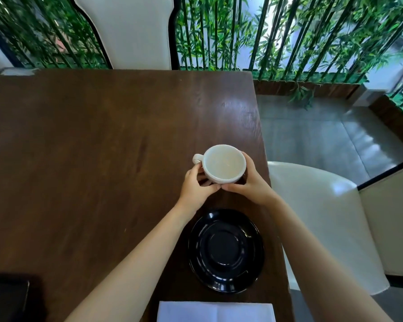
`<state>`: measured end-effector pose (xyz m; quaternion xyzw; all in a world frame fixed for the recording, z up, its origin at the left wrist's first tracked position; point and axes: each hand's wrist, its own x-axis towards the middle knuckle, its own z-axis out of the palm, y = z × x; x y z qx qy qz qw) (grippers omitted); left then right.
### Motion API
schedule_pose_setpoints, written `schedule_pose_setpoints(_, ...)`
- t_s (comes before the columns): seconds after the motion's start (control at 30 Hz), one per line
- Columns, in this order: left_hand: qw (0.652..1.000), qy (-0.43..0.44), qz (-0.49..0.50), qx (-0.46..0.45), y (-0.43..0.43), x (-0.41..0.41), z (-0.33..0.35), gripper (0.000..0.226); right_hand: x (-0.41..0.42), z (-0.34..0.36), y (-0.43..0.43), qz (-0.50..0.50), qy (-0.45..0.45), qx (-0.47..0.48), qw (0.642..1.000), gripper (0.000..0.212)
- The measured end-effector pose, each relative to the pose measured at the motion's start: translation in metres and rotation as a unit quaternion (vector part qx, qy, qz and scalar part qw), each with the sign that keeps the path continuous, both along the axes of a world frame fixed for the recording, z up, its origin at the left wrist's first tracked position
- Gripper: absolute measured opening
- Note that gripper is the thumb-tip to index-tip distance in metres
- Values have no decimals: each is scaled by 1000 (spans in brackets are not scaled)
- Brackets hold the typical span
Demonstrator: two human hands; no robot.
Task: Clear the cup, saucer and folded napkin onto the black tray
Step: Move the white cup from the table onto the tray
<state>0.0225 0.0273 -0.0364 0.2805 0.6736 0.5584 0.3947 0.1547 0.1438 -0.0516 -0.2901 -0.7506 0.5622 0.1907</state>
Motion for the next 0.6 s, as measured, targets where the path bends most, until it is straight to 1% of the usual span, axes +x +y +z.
schedule_pose_setpoints(0.23, 999, -33, 5, 42, -10, -3, 11, 43, 0, 12, -3, -6, 28, -7, 1000, 80)
schedule_pose_setpoints(0.33, 995, -71, 58, 48, -16, -7, 18, 37, -2, 24, -6, 2, 35, -15, 999, 83)
schedule_pose_setpoints(0.47, 974, -146, 156, 77, -30, -15, 37, 39, -9, 47, -13, 38, 41, -15, 998, 84)
schedule_pose_setpoints(0.5, 972, -146, 163, 87, -35, -19, 43, 46, -11, 53, -15, 50, 43, -13, 998, 82)
schedule_pose_setpoints(0.57, 977, -128, 143, 91, -46, -27, 56, 58, -16, 66, -21, 71, 42, -4, 997, 79)
schedule_pose_setpoints(0.6, 982, -111, 123, 86, -52, -32, 62, 55, -18, 73, -25, 79, 37, -1, 996, 79)
